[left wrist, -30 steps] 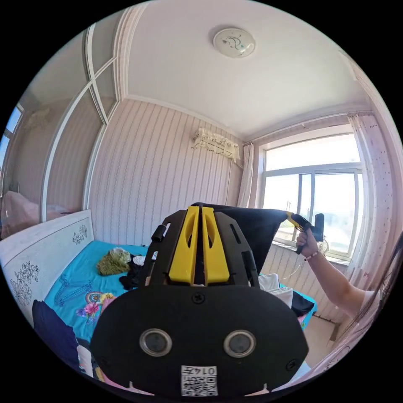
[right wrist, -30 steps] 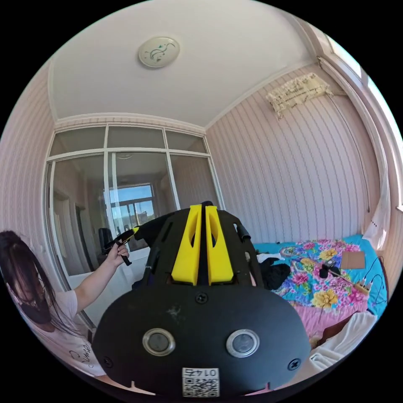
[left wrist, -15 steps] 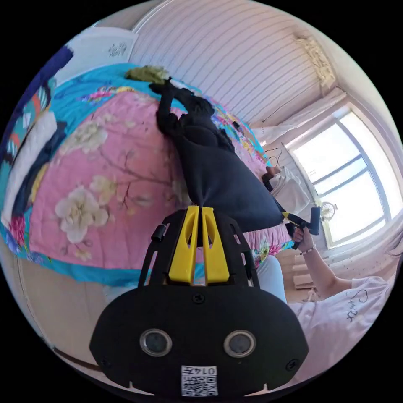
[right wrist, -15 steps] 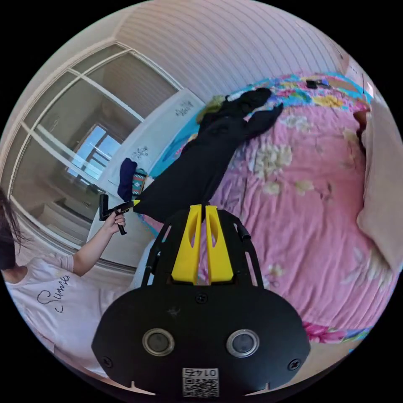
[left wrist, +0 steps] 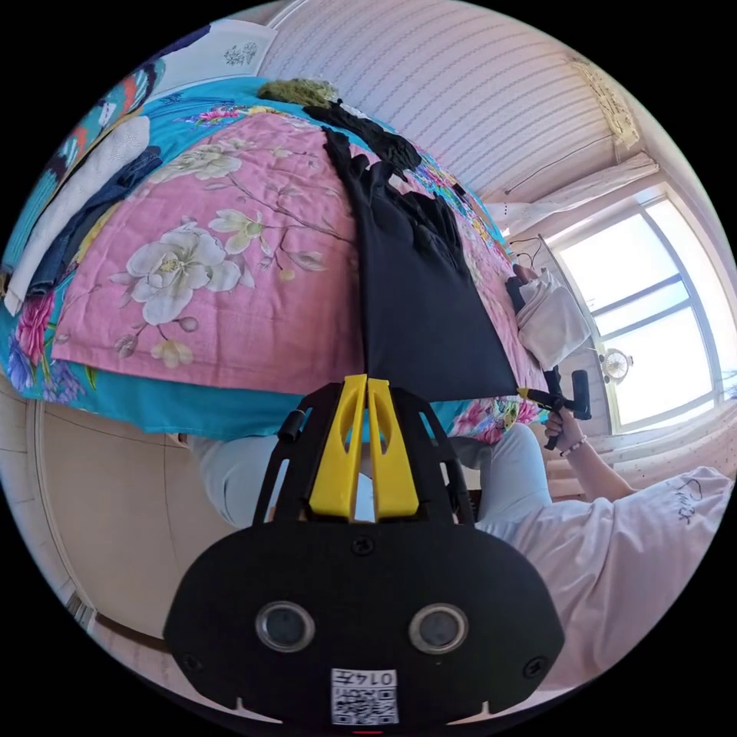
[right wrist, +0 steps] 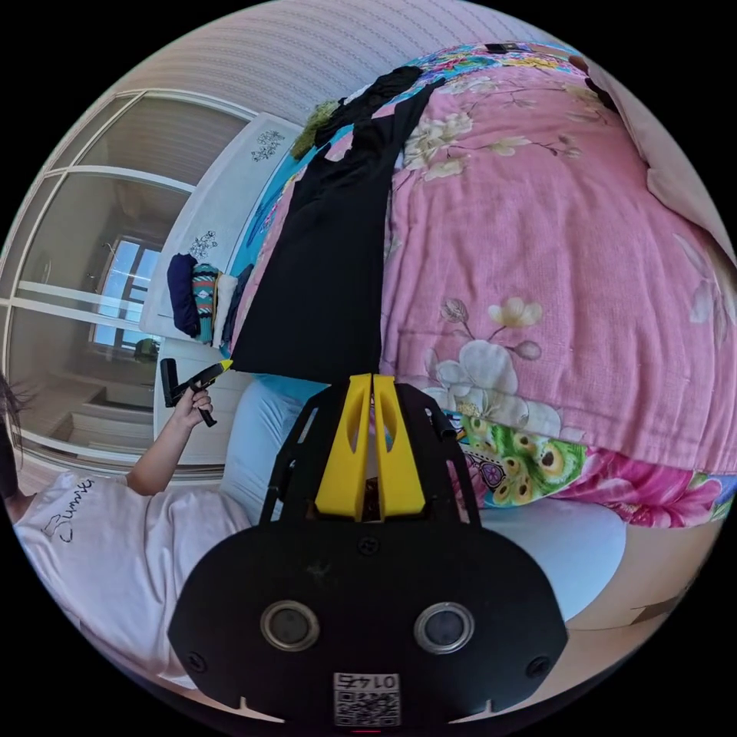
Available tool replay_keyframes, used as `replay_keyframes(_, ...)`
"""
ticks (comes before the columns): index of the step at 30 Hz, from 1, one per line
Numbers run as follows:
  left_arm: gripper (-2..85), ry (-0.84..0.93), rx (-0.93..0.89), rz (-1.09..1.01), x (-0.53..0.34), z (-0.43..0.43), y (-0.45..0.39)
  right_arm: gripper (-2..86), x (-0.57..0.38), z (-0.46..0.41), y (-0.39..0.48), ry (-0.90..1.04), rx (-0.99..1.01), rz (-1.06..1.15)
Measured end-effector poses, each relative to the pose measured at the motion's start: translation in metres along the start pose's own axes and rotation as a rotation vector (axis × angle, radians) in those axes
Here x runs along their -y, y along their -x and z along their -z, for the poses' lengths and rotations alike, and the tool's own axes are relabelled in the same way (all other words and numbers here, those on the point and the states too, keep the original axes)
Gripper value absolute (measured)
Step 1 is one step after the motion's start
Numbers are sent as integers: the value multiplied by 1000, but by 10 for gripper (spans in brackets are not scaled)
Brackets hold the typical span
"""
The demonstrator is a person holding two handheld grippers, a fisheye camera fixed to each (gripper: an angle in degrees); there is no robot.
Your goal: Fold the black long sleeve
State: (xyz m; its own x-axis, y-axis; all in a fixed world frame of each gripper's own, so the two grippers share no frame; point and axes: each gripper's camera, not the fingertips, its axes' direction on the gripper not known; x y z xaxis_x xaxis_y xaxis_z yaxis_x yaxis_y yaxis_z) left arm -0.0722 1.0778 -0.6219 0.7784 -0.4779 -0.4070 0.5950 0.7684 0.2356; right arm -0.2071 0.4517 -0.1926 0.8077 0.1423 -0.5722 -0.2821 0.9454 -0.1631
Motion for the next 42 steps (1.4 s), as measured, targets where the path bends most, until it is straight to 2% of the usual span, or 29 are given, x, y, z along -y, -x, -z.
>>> replay_keyframes(4, -10, 10, 45, -63, -11, 5, -7, -4, 11, -5, 15, 31, 16, 31)
replay_keyframes(9, -10, 73, 103, -55, -38, -4, 3, -4, 3, -22, 29, 143, 0, 63)
replay_keyframes(11, -10, 45, 78, -12, -44, -11, 11, -3, 0, -34, 29, 160, -5, 53)
replay_keyframes(15, -10, -25, -8, 118, -52, -15, 25, -2, 4, -48, 29, 109, 33, -43)
replay_keyframes(21, -10, -49, 148, 146, -80, 8, 26, -2, 1, -48, 33, 117, -49, -80)
replay_keyframes(26, -10, -116, 193, 115, -108, 24, 1, -3, -17, -30, 29, 7, 14, -137)
replay_keyframes(29, -9, -178, 217, 40, -123, 28, -29, -3, -32, -19, 34, -72, 34, -130)
replay_keyframes(34, -4, -328, 350, -295, -145, 20, -117, -3, -52, -14, 58, -130, -47, -27)
replay_keyframes(36, 4, -384, 383, -368, -151, 12, -143, -3, -58, -16, 74, -147, -93, 36)
replay_keyframes(42, 53, -408, 320, -511, -149, -27, -202, -2, -52, -16, 104, -188, -93, 177)
